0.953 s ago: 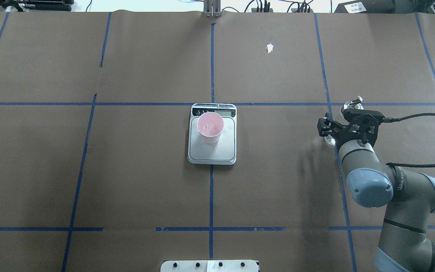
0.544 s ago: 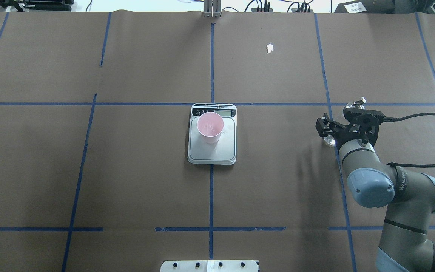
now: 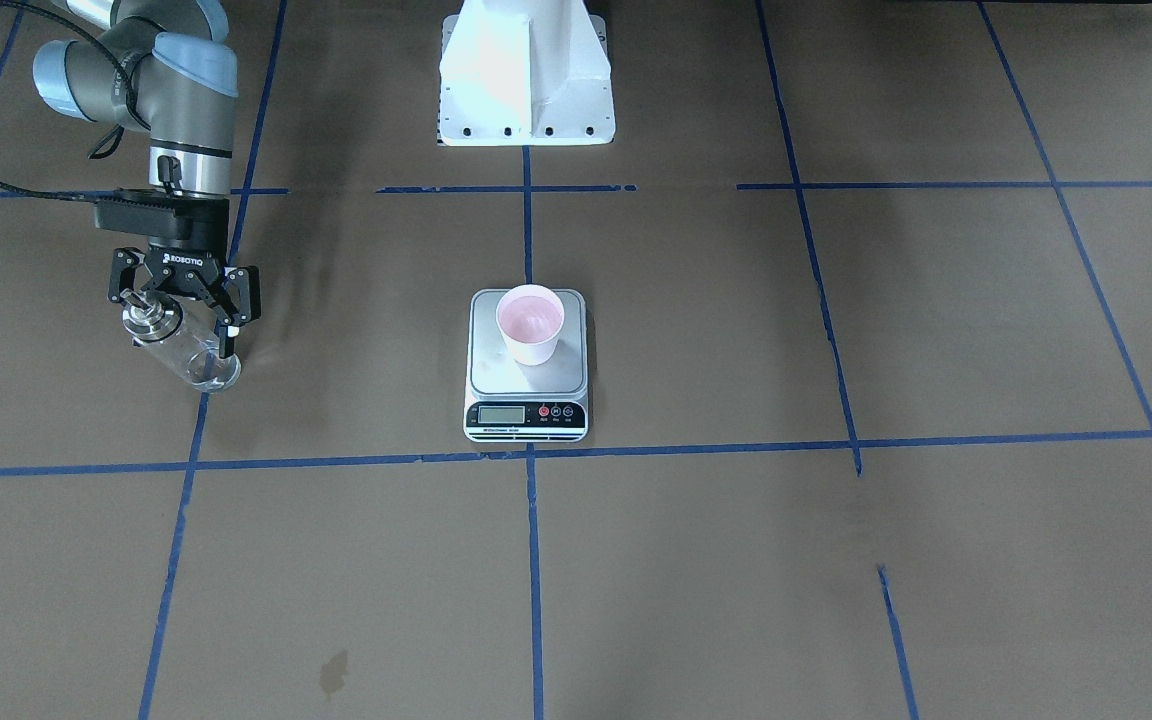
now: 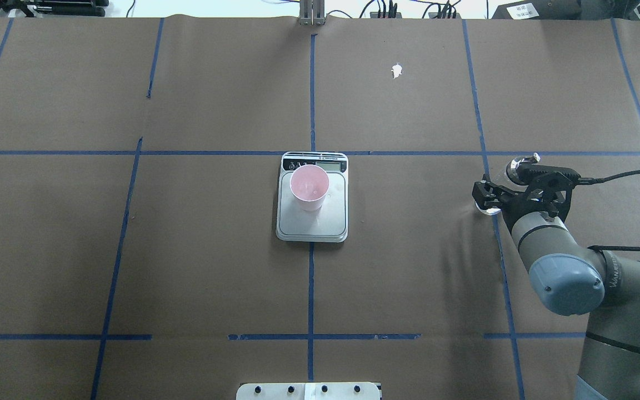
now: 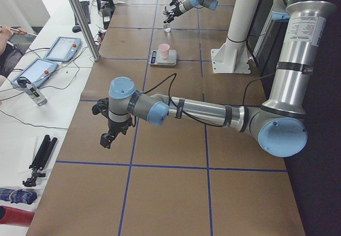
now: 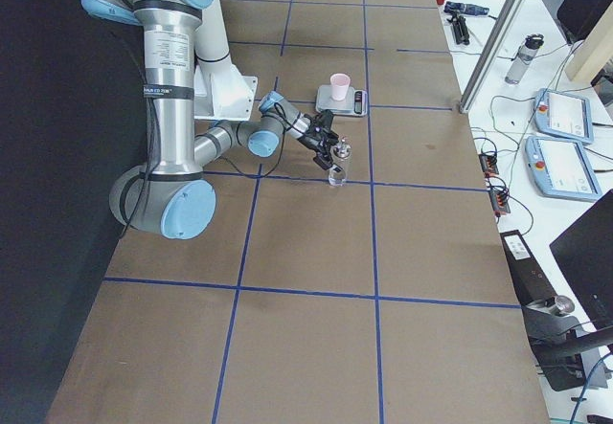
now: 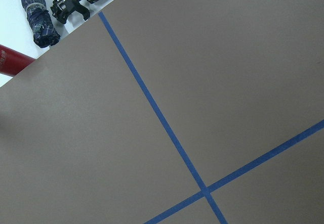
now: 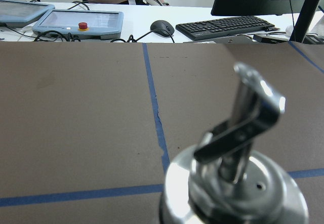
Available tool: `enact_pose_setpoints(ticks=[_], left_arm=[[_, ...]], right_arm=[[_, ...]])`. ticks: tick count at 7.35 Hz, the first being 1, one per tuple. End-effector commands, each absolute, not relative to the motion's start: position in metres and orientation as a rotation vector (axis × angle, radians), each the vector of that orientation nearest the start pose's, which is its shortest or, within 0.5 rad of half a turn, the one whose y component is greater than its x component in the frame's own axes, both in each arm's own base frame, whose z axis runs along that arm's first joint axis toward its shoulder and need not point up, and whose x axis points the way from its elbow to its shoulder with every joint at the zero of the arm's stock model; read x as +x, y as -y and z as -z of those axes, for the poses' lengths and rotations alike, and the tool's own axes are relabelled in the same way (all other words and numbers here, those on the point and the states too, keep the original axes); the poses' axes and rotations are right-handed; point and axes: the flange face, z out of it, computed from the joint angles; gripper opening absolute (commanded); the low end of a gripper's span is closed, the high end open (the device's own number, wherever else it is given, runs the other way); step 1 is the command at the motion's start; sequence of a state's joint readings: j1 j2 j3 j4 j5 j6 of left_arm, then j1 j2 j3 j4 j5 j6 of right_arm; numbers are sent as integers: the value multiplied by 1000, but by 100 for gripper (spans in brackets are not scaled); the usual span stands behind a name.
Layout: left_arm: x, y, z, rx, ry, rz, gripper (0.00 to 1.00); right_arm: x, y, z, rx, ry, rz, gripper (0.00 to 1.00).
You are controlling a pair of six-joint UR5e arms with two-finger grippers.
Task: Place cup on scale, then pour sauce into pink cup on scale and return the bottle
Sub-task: 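Lower the bottle onto the table with the right gripper, then open the right gripper and withdraw it up from the bottle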
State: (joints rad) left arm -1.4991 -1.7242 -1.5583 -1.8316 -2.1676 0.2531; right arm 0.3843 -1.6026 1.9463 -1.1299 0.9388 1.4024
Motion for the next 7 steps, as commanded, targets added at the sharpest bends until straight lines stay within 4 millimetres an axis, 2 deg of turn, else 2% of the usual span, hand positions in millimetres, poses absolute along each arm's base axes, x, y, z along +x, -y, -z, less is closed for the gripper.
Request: enact_pose_setpoints(ticks=[1,2,4,5,6,7], left_arm=[[-36,582,-563,447,-556,-431,100],[-36,582,-563,447,-556,-431,100],[-36,581,-559,454,-554,-432,100],[-36,581,-559,456,-553,-433,100],[-37,580,-554,464,-552,-435,100],[-39,579,-551,469,-552,-432,100]], right_arm=[[-369,341,-444,769,577,-416,100],[-367,335,-438,755,594,-406,100],[-333,310,-434,667,628,-361,100],[-326,300,-430,657,612,-339,100],[-314,291,-405,641,580,-317,100],[-291,279,-367,583,540,-287,100]])
